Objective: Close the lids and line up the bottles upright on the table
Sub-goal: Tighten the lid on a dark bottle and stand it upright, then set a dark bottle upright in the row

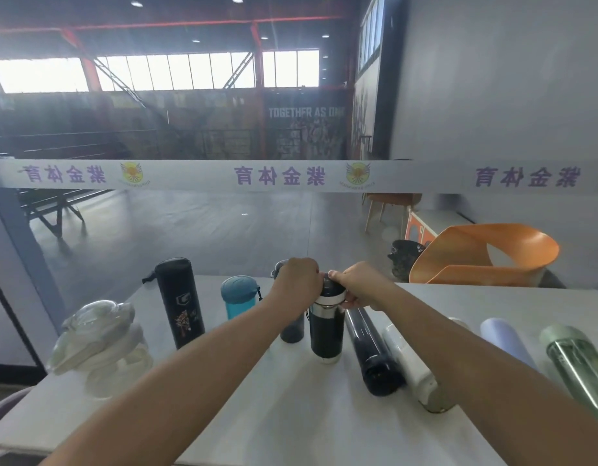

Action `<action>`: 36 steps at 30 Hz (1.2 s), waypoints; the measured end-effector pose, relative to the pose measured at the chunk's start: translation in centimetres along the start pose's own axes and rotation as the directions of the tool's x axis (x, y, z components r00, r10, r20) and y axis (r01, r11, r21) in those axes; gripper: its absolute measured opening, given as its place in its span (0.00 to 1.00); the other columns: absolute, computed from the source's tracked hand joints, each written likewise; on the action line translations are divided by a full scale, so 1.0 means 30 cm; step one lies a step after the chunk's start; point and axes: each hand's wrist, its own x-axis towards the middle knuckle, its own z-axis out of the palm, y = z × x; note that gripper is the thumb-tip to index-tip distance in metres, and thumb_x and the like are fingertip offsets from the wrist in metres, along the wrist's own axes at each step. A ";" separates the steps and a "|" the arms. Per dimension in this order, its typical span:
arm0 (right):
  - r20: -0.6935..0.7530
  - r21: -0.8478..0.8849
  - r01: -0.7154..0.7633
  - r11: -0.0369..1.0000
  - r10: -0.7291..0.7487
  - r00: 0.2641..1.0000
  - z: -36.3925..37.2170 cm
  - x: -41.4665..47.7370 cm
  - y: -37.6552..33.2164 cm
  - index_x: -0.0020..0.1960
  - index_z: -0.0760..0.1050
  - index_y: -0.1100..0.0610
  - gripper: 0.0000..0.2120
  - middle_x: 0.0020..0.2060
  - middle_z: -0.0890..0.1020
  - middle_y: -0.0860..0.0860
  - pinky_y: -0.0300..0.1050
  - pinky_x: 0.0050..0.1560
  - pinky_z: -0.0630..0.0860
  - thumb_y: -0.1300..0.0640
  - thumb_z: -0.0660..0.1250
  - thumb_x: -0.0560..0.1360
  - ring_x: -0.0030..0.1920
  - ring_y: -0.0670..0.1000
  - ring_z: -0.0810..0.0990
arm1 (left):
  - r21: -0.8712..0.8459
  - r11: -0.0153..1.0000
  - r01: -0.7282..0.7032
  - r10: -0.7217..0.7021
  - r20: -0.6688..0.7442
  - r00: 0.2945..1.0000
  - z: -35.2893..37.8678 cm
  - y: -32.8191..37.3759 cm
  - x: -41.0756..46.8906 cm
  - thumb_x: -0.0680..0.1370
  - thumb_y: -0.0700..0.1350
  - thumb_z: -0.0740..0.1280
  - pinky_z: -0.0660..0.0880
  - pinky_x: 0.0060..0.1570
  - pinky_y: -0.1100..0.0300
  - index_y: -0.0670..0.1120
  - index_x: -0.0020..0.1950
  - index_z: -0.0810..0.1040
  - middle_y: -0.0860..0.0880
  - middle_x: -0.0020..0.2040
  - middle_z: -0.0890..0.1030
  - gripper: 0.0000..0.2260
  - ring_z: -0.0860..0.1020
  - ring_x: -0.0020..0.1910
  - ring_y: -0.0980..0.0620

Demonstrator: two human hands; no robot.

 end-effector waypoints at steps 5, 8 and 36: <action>0.025 -0.079 0.080 0.994 -0.079 0.997 -0.038 -0.050 0.013 0.51 0.81 0.63 0.18 0.38 0.81 0.58 0.42 0.32 0.82 0.47 0.66 0.80 0.34 0.53 0.81 | 0.049 0.998 -0.048 0.050 -0.039 0.998 -0.029 0.021 -0.036 0.79 0.49 0.66 0.79 0.52 0.47 0.47 0.53 0.81 0.46 0.47 0.83 0.09 0.81 0.43 0.44; 0.006 -0.229 0.184 0.956 -0.187 0.982 -0.076 -0.087 0.051 0.50 0.80 0.59 0.17 0.43 0.84 0.56 0.47 0.46 0.84 0.45 0.64 0.80 0.41 0.54 0.84 | -0.099 0.973 -0.210 0.174 -0.288 0.942 -0.082 0.035 -0.143 0.81 0.48 0.65 0.76 0.55 0.54 0.45 0.55 0.80 0.48 0.51 0.81 0.09 0.79 0.48 0.49; 0.090 -0.809 0.289 0.511 -0.378 0.921 -0.051 -0.343 0.447 0.67 0.71 0.44 0.17 0.59 0.80 0.54 0.54 0.62 0.63 0.46 0.63 0.79 0.64 0.59 0.71 | -0.702 0.710 -0.056 0.055 -0.024 0.998 0.302 0.238 -0.481 0.74 0.40 0.73 0.69 0.40 0.76 0.45 0.58 0.80 0.49 0.53 0.78 0.13 0.76 0.40 0.58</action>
